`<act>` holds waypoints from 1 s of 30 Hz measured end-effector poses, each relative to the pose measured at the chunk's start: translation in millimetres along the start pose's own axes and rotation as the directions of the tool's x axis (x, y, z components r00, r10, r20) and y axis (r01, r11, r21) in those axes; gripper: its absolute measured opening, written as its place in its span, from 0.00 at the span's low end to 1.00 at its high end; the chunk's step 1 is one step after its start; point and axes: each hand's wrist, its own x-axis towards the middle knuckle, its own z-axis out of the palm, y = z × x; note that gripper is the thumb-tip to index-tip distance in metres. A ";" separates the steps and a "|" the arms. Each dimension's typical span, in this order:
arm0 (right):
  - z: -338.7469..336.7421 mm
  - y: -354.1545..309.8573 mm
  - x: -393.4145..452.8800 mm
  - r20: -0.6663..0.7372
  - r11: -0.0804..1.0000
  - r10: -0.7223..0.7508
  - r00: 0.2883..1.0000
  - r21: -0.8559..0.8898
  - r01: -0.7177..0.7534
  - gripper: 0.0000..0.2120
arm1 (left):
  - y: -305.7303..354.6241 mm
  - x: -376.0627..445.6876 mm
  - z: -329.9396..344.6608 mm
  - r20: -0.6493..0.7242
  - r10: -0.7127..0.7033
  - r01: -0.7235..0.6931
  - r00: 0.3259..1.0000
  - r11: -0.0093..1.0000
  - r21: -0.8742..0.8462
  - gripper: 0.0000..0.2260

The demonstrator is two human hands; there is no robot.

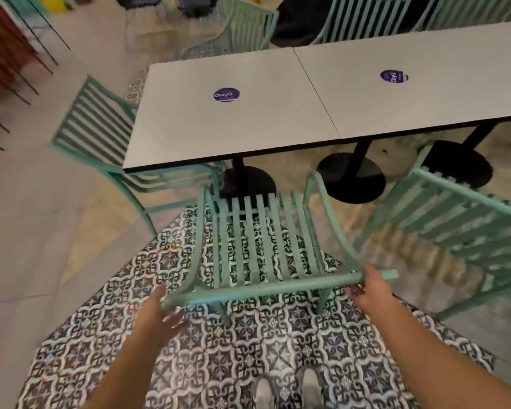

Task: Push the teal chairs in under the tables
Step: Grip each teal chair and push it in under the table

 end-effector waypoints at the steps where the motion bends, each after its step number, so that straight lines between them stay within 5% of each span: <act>1: 1.4 -1.5 0.4 0.005 1.000 0.020 1.000 0.003 -0.020 0.06 | -8.9 -3.9 7.2 0.093 -0.034 0.045 0.995 0.992 -0.120 0.16; 6: 2.8 -7.7 5.5 -0.023 0.998 0.058 0.998 -0.008 -0.058 0.06 | -18.2 -12.0 44.6 0.138 -0.039 0.081 0.990 0.946 -0.313 0.09; 12: -6.2 -15.1 17.4 -0.008 0.997 0.055 0.998 -0.049 -0.055 0.05 | -18.3 5.4 55.7 0.102 -0.169 0.192 0.980 0.930 -0.314 0.15; 14: -14.4 -10.9 38.0 0.062 0.995 0.009 0.998 -0.098 -0.003 0.12 | -20.0 11.4 56.8 0.060 -0.176 0.186 0.983 0.937 -0.297 0.17; 17: -34.5 3.5 117.6 0.184 0.982 0.190 0.964 -0.051 -0.184 0.24 | -22.0 12.5 62.6 0.059 -0.166 0.177 0.984 0.936 -0.304 0.16; 20: -23.5 -13.2 90.2 0.064 0.979 0.199 0.978 0.019 -0.201 0.14 | -21.3 11.1 71.4 0.064 -0.175 0.186 0.983 0.930 -0.315 0.14; 24: 2.9 -41.0 21.4 -0.172 0.998 0.023 0.985 0.068 -0.011 0.09 | -18.9 13.2 82.0 0.060 -0.173 0.183 0.983 0.934 -0.307 0.14; 30: 13.0 -62.4 19.4 -0.077 0.995 0.102 0.992 0.015 -0.101 0.08 | -11.7 20.3 101.3 0.066 -0.170 0.182 0.983 0.925 -0.333 0.16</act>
